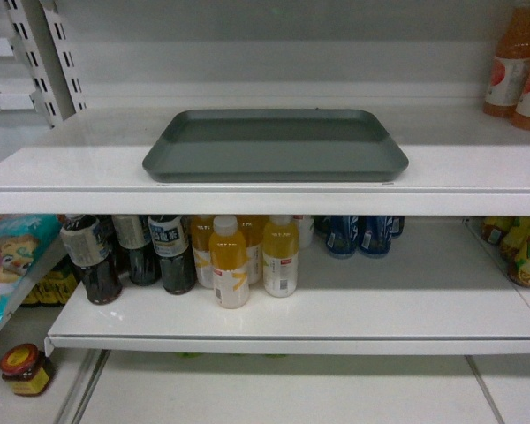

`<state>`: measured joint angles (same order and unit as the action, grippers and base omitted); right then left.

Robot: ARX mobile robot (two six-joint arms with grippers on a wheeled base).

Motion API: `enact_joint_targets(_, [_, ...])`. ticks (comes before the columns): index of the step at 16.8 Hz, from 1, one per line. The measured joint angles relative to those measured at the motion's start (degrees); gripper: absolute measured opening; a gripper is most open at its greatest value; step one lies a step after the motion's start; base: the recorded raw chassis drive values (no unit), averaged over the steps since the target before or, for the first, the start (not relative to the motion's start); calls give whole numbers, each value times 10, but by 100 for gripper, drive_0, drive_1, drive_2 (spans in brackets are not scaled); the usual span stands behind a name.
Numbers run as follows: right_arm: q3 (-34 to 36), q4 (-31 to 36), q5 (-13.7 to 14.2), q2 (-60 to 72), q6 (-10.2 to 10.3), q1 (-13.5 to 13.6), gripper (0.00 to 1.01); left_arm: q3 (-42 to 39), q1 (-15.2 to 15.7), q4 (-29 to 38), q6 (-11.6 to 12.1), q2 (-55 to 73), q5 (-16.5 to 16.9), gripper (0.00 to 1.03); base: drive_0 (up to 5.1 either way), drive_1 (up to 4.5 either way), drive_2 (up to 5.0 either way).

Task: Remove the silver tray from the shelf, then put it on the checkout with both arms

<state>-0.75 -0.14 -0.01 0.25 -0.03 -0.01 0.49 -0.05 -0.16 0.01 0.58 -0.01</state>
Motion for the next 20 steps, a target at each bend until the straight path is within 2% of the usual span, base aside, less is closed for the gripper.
enact_joint_targets(16, [0,-2,0,0,0,0,98,0,0,-3,0,0,0,98,1,421,-419])
enact_joint_targets(20, [0,-1,0,0,0,0,98,0,0,0,0,0,0,98,0,0,0])
